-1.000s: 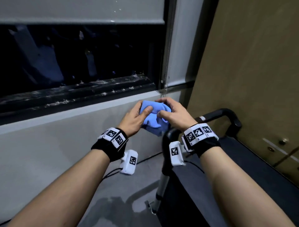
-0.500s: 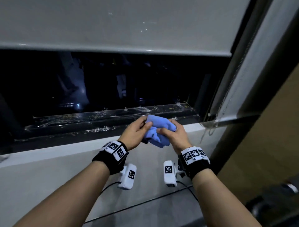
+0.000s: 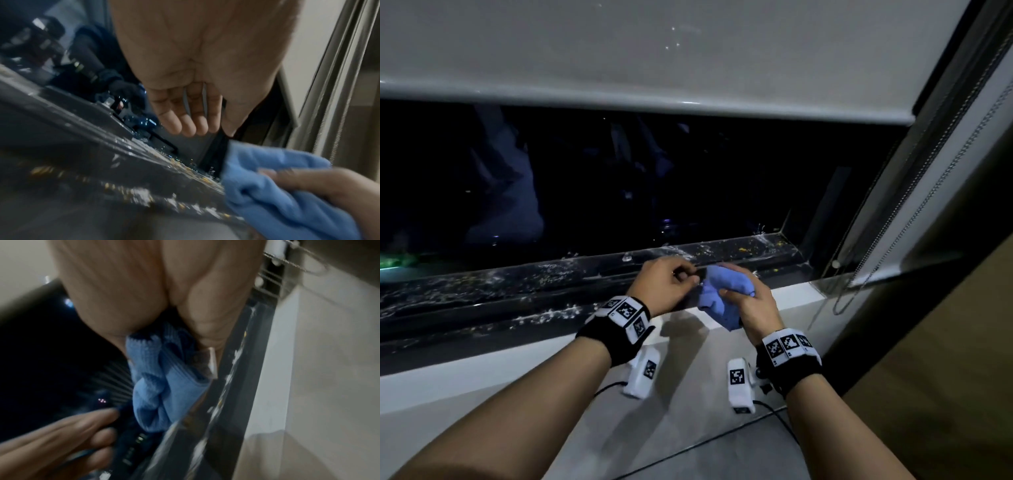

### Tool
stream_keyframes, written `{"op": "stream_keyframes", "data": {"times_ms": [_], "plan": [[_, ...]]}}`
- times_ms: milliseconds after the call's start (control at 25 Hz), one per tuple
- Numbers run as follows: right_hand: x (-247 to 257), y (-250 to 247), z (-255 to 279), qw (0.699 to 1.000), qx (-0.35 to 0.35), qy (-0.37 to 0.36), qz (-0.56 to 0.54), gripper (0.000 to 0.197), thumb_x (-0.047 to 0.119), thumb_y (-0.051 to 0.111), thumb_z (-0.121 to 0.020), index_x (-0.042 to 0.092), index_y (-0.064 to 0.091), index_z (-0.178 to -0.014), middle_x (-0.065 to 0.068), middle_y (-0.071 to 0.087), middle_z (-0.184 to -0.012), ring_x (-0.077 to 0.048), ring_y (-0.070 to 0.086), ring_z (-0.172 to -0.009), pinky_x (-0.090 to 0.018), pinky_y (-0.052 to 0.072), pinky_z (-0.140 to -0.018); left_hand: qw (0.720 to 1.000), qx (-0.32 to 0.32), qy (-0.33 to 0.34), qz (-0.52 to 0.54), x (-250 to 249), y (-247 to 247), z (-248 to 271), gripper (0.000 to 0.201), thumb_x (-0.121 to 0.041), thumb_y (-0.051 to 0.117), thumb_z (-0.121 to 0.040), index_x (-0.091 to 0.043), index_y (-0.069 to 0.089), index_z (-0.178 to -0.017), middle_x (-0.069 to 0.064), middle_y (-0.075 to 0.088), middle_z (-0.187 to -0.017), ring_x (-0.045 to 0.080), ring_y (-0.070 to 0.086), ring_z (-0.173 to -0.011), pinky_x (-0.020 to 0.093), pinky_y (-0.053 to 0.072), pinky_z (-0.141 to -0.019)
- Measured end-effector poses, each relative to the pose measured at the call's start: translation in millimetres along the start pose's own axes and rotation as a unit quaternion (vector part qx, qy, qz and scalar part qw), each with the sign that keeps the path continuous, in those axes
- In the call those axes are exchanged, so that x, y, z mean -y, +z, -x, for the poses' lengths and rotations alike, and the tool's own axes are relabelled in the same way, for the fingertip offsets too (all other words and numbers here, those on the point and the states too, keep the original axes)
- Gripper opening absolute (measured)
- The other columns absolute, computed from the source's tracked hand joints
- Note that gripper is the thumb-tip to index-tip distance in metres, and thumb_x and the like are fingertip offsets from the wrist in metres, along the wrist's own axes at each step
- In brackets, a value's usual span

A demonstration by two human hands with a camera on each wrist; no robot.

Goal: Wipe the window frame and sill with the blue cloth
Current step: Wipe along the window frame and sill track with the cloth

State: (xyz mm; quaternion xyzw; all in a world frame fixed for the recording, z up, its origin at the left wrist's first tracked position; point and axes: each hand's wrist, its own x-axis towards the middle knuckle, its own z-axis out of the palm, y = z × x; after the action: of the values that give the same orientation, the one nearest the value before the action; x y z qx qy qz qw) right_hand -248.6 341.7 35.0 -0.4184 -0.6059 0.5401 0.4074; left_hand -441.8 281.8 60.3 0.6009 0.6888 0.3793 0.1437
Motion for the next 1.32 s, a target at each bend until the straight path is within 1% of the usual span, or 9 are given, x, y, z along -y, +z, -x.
{"op": "stream_keyframes", "data": {"times_ms": [240,360,440,520,640,920,1080,1200,1320], "plan": [[-21,-101,-101,0.978,-0.082,-0.073,0.18,0.044,0.007,0.063,-0.083,0.027,0.062,-0.122,-0.001,0.067,-0.117,-0.021,0.062,-0.111,-0.037,0.049,-0.097,0.994,0.045,0.005,-0.096,17,24,-77,0.022,-0.038,0.066,-0.091,-0.026,0.071,-0.108,-0.006,0.066,-0.102,0.01,0.063,-0.092,0.02,0.043,-0.082],[-29,-142,-154,0.934,-0.144,-0.152,0.29,0.058,-0.008,0.059,-0.078,0.019,0.06,-0.13,-0.006,0.061,-0.127,-0.023,0.058,-0.114,-0.03,0.044,-0.102,0.992,0.055,-0.002,-0.117,16,47,-103,0.026,-0.042,0.064,-0.091,-0.028,0.068,-0.112,-0.008,0.062,-0.103,0.013,0.06,-0.096,0.027,0.047,-0.085],[-42,-151,-185,0.899,-0.094,-0.155,0.398,0.069,-0.01,0.059,-0.073,0.023,0.056,-0.134,-0.004,0.055,-0.132,-0.027,0.056,-0.115,-0.036,0.046,-0.099,0.988,0.068,-0.003,-0.137,15,64,-115,0.028,-0.043,0.063,-0.091,-0.028,0.068,-0.114,-0.008,0.063,-0.106,0.014,0.061,-0.1,0.03,0.049,-0.088],[-57,-143,-202,0.867,-0.022,-0.134,0.479,0.057,0.019,0.064,-0.083,0.025,0.05,-0.138,-0.002,0.052,-0.138,-0.032,0.049,-0.122,-0.04,0.042,-0.102,0.981,0.091,-0.012,-0.168,16,76,-120,0.03,-0.045,0.06,-0.092,-0.03,0.067,-0.117,-0.009,0.064,-0.112,0.015,0.061,-0.106,0.033,0.051,-0.09],[-70,-132,-203,0.878,0.027,-0.097,0.468,0.073,0.075,0.03,-0.089,0.027,0.045,-0.142,0.004,0.043,-0.148,-0.025,0.028,-0.139,-0.041,0.026,-0.115,0.971,0.116,-0.035,-0.206,18,81,-121,0.029,-0.049,0.056,-0.094,-0.036,0.067,-0.117,-0.013,0.063,-0.111,0.015,0.06,-0.107,0.035,0.052,-0.086],[-70,-112,-201,0.829,-0.023,-0.128,0.543,0.043,0.051,0.037,-0.098,0.029,0.05,-0.133,0.005,0.051,-0.143,-0.022,0.031,-0.139,-0.048,0.037,-0.106,0.964,0.107,-0.03,-0.24,18,84,-131,0.024,-0.051,0.055,-0.092,-0.038,0.07,-0.106,-0.017,0.064,-0.104,0.014,0.062,-0.101,0.032,0.052,-0.078],[-75,-120,-198,0.827,-0.005,-0.123,0.548,0.047,0.061,0.036,-0.095,0.042,0.05,-0.135,-0.003,0.038,-0.149,-0.03,0.027,-0.141,-0.049,0.031,-0.113,0.96,0.111,-0.022,-0.257,18,81,-127,0.023,-0.047,0.055,-0.094,-0.04,0.07,-0.11,-0.017,0.064,-0.106,0.014,0.061,-0.105,0.031,0.051,-0.077],[-72,-101,-194,0.819,-0.058,-0.113,0.56,0.046,0.05,0.039,-0.096,0.034,0.046,-0.139,-0.008,0.052,-0.134,-0.033,0.045,-0.122,-0.046,0.041,-0.099,0.961,0.116,-0.022,-0.249,20,78,-125,0.024,-0.047,0.053,-0.095,-0.039,0.07,-0.111,-0.016,0.064,-0.107,0.015,0.06,-0.106,0.033,0.05,-0.079],[-70,-84,-187,0.805,0.018,-0.19,0.562,0.044,0.041,0.039,-0.095,0.03,0.047,-0.137,-0.005,0.058,-0.123,-0.032,0.051,-0.106,-0.043,0.044,-0.089,0.961,0.121,-0.014,-0.249,21,78,-125,0.026,-0.046,0.051,-0.096,-0.037,0.07,-0.112,-0.014,0.065,-0.108,0.017,0.059,-0.109,0.034,0.049,-0.081]]}}
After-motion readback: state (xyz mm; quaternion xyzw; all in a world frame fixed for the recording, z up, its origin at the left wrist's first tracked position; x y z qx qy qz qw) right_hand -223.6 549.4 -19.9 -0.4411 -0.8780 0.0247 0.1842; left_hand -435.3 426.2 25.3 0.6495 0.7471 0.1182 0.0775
